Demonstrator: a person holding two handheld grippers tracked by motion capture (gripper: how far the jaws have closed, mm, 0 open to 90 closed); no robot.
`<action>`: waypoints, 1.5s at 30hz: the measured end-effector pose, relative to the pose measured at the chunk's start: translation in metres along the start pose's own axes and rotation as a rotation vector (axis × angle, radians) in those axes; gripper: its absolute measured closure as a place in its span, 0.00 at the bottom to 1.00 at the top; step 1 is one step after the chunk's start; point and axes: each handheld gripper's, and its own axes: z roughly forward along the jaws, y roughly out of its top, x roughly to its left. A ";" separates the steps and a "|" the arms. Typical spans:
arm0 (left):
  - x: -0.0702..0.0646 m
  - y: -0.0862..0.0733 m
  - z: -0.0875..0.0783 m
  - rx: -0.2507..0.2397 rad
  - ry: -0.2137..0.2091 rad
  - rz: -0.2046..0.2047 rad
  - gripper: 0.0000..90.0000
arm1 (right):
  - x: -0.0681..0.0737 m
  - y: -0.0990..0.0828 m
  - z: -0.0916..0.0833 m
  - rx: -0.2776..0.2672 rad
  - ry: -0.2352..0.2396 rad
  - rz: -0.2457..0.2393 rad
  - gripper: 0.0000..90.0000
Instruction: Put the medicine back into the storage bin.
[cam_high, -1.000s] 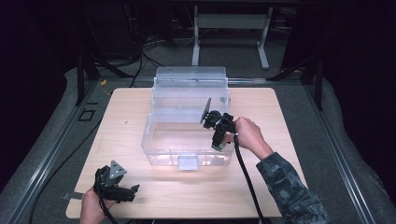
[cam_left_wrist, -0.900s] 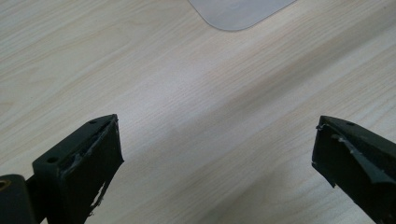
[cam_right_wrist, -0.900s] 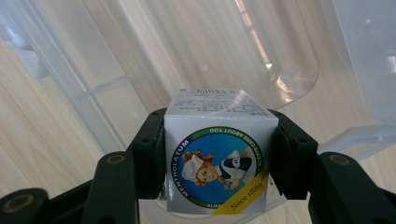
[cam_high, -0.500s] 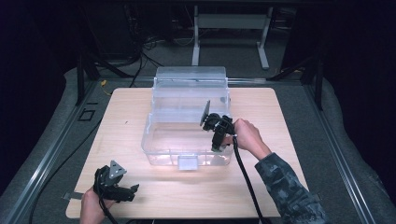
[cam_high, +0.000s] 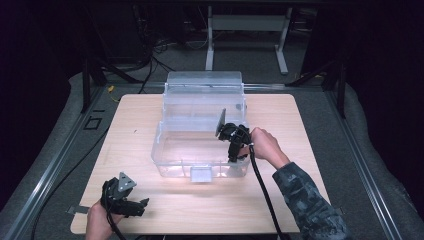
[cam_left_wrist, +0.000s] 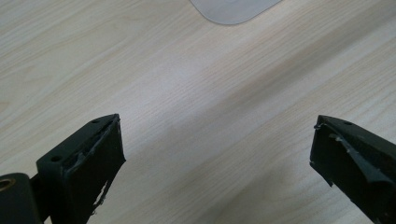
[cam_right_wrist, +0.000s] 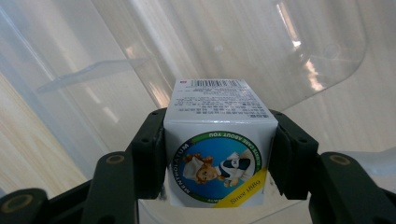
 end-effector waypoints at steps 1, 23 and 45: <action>0.000 0.000 0.000 -0.001 0.001 -0.001 0.03 | -0.001 0.000 0.000 0.017 0.006 -0.001 0.50; -0.002 0.000 0.000 0.006 0.012 0.009 0.03 | -0.002 0.003 0.011 0.066 0.030 -0.016 0.50; -0.003 0.001 -0.001 0.007 0.011 0.017 0.03 | -0.002 0.007 0.015 0.140 0.052 -0.025 0.48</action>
